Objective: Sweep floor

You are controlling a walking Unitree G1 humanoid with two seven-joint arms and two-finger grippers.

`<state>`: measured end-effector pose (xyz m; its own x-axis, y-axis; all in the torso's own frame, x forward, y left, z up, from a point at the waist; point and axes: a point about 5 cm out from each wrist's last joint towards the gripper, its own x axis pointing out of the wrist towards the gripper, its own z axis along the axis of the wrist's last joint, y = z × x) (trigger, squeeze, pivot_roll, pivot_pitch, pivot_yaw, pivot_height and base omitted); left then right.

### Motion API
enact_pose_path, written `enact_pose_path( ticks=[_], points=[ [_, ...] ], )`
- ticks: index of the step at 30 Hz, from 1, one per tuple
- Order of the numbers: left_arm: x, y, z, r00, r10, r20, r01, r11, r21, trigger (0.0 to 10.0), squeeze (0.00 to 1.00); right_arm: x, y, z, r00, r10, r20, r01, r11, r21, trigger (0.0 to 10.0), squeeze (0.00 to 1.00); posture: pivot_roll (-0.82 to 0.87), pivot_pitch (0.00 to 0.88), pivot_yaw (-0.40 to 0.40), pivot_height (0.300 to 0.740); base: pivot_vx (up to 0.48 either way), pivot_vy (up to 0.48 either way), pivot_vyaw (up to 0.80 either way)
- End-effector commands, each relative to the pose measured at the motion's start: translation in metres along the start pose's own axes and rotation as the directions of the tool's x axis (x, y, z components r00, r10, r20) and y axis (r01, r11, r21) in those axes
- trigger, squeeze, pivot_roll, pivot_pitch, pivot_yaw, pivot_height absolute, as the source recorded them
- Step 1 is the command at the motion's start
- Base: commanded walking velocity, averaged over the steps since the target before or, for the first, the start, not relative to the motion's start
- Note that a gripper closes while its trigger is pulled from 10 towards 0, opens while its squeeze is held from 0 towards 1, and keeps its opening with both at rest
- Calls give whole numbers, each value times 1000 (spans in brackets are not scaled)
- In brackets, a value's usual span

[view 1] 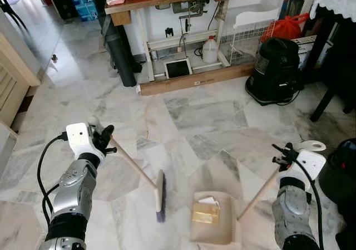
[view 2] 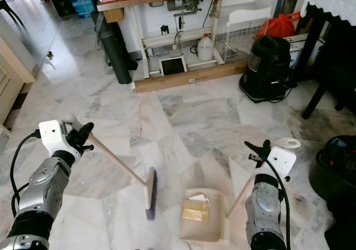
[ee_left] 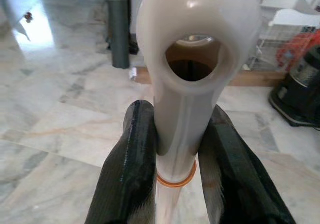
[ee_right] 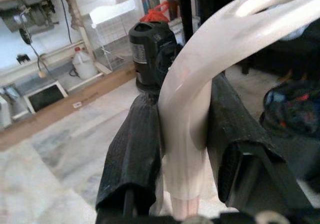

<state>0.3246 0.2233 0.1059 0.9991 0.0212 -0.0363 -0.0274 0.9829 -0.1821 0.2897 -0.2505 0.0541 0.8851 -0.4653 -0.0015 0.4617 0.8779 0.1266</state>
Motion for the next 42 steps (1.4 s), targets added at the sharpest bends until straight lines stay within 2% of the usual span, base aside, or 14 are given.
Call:
enact_pose_path(
  ticks=[1, 8, 11, 14, 19, 22, 25, 28, 31, 34, 40, 42],
  points=[
    [5, 4, 11, 999, 9, 51, -10, 1000, 23, 10000, 0, 5, 4, 5, 1000, -6, 13, 5, 996, 85, 10000, 0, -24, 0, 105, 740, 0, 0, 0],
    [15, -2, 11, 999, -9, 52, 9, 1000, -5, 10000, 0, 10, 8, 4, 1000, 21, -14, -18, 987, 162, 10000, 0, -20, 0, 78, 740, 0, 0, 0],
    [18, -6, 12, 998, -25, 59, 30, 996, -84, 10000, 0, 11, 10, 5, 999, 41, -18, -37, 983, 179, 10000, 0, -22, 0, 71, 740, 0, 0, 0],
    [19, -8, 14, 997, -32, 72, 40, 993, -109, 10000, 0, 12, 11, 4, 998, 56, -20, -51, 985, 167, 10000, 0, -24, 0, 65, 740, 0, 0, 0],
    [20, -16, 14, 990, -109, 93, 127, 969, -213, 10000, 0, 15, 7, 7, 998, 55, -17, -51, 984, 172, 10000, 0, -26, 0, 57, 740, 0, 0, 0],
    [21, -18, 11, 987, -149, 56, 157, 970, -183, 10000, 0, 17, 5, 8, 998, 57, -19, -53, 984, 170, 10000, 0, -18, 0, 53, 740, 0, 0, 0],
    [21, -15, 10, 991, -125, 51, 132, 980, -152, 10000, 0, 18, 4, 9, 998, 59, -20, -55, 984, 170, 10000, 0, -18, 0, 53, 740, 0, 0, 0],
    [19, -3, 15, 995, -48, 86, 53, 997, -54, 10000, 0, 20, 4, 10, 998, 57, -16, -53, 984, 172, 10000, 0, -19, 0, 56, 740, 0, 0, 0],
    [18, 0, 20, 992, -25, 120, 29, 999, -33, 10000, 0, 20, 5, 11, 998, 58, -14, -54, 983, 174, 10000, 0, -24, 0, 61, 740, 0, 0, 0],
    [18, 4, 41, 973, 17, 231, -29, 998, 50, 10000, 0, 22, 2, 13, 999, 52, -2, -50, 983, 177, 10000, 0, -32, 0, 68, 740, 0, 0, 0],
    [18, -1, 44, 964, -10, 267, -30, 989, 145, 10000, 0, 21, 2, 15, 998, 60, 19, -62, 983, 171, 10000, 0, -42, 0, 70, 740, 0, 0, 0],
    [16, -5, 38, 968, -36, 247, -10, 983, 181, 10000, 0, 20, 1, 15, 998, 63, 27, -66, 984, 168, 10000, 0, -49, 0, 70, 740, 0, 0, 0]
  ],
)
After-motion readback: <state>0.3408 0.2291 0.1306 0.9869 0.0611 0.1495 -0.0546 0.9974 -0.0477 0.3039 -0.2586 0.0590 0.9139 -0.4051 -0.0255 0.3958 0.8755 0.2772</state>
